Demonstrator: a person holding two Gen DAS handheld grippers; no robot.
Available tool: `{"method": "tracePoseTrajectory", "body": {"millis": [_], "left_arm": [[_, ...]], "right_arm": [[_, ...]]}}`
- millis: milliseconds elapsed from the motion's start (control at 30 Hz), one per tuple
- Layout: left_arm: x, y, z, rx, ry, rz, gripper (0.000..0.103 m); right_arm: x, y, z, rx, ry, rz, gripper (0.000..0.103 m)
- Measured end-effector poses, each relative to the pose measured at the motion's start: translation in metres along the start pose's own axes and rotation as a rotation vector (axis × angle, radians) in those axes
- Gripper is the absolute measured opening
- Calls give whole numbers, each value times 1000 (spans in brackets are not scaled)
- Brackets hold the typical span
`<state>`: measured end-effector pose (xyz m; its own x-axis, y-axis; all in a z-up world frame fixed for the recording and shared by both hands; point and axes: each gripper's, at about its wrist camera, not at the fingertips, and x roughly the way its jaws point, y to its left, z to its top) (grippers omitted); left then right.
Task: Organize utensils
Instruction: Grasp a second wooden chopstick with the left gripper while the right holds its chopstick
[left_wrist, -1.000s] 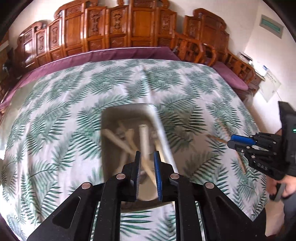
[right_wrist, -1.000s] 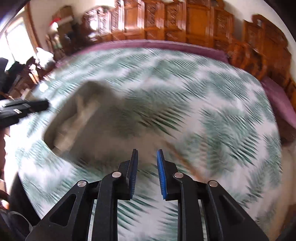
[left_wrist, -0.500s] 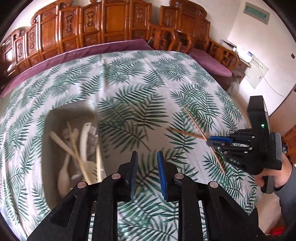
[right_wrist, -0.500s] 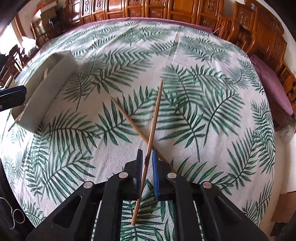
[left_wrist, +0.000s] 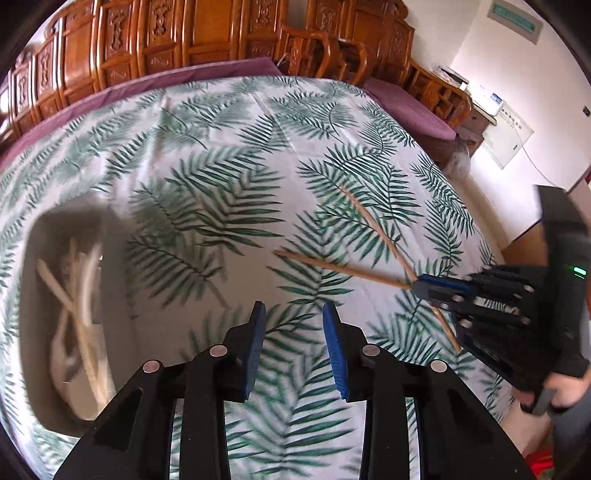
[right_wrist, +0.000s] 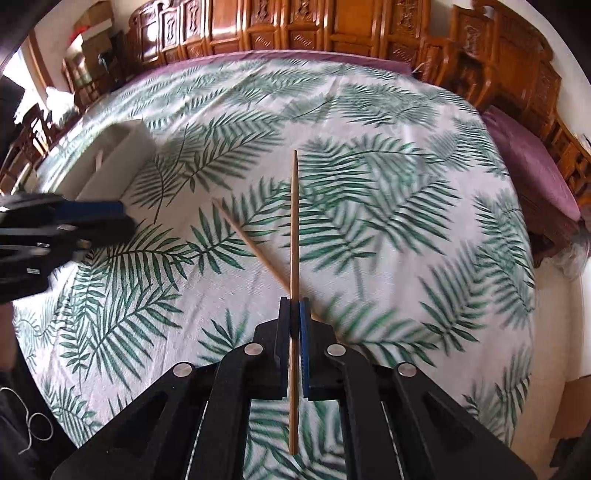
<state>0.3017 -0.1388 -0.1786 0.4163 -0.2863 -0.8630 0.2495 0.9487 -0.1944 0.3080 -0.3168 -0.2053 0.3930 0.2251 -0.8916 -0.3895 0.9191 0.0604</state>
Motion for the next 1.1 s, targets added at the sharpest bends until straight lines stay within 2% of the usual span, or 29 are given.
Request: {"method": "tracePoseTrajectory", "body": {"millis": [267,500,600,767,867,1100], "left_arm": [[43,-41,12,-80,42,-4,30],[60,-68,19,-97,45,11,35],[70,-76,22,-100,60,43,35],[86,-84,20,-95,100,85,35],[87,-89,19,-68,93,114,35],[85,-83,19,-65,114,113,35]], "right_arm": [[-28,-30,-25,39,-30,-27,6],[-39,-49,-42,76,-53,-26,6],[-41,-53,-48,84,-56,-24,6],[-42,-58,-55,96,-60,-23,6],[-44,-60,-57,103,-64,-22,6],[-49,-60,-56,107,-76,-22,6]]}}
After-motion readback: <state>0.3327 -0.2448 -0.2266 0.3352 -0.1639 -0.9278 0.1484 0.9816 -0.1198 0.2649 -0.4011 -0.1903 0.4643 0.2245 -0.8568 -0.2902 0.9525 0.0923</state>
